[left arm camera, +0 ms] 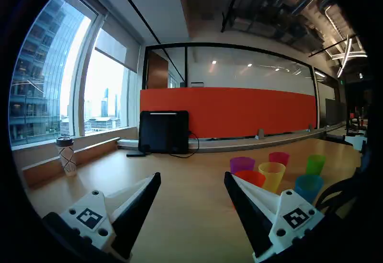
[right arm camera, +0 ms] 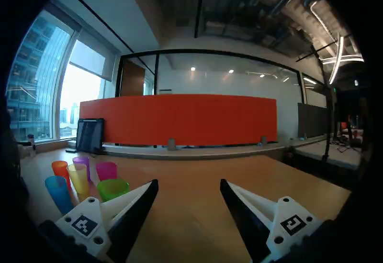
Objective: Pour water
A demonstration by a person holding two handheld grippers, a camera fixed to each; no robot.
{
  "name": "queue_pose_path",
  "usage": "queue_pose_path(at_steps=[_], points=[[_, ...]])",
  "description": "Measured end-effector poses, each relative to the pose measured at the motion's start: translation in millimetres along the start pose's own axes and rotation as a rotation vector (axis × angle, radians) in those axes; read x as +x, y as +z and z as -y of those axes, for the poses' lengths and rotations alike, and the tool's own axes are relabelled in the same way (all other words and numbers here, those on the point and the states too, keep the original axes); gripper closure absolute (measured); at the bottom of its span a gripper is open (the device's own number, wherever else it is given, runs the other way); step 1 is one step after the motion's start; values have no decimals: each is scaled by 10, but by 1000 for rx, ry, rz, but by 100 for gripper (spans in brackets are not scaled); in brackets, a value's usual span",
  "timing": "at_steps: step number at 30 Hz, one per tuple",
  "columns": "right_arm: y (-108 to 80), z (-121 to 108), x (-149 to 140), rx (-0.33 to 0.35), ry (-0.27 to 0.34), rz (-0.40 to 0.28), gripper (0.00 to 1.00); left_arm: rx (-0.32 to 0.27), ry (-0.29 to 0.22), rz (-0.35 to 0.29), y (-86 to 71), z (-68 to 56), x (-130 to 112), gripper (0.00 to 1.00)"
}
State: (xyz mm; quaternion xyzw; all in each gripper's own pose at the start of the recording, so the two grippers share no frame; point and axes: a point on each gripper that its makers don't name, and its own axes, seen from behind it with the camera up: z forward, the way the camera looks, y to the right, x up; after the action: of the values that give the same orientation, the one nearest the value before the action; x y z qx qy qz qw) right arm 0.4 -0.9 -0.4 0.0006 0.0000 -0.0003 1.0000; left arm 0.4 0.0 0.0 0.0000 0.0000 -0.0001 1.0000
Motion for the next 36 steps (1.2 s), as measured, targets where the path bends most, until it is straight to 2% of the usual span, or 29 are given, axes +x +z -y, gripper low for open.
queue_pose_path(at_steps=[11,17,23,30,36], points=[[-5,2,-5,8,-9,15,0,3,-3,17,-9,5,-11,1],[51,-23,229,18,-14,23,0,-11,8,35,-14,-35,136,1],[142,-83,628,27,7,36,0,-35,9,44,36,-106,476,1],[220,-128,1167,47,9,42,0,-61,-13,52,135,-155,951,1],[269,-121,1536,66,10,44,0,-74,9,42,205,-155,1437,1]])
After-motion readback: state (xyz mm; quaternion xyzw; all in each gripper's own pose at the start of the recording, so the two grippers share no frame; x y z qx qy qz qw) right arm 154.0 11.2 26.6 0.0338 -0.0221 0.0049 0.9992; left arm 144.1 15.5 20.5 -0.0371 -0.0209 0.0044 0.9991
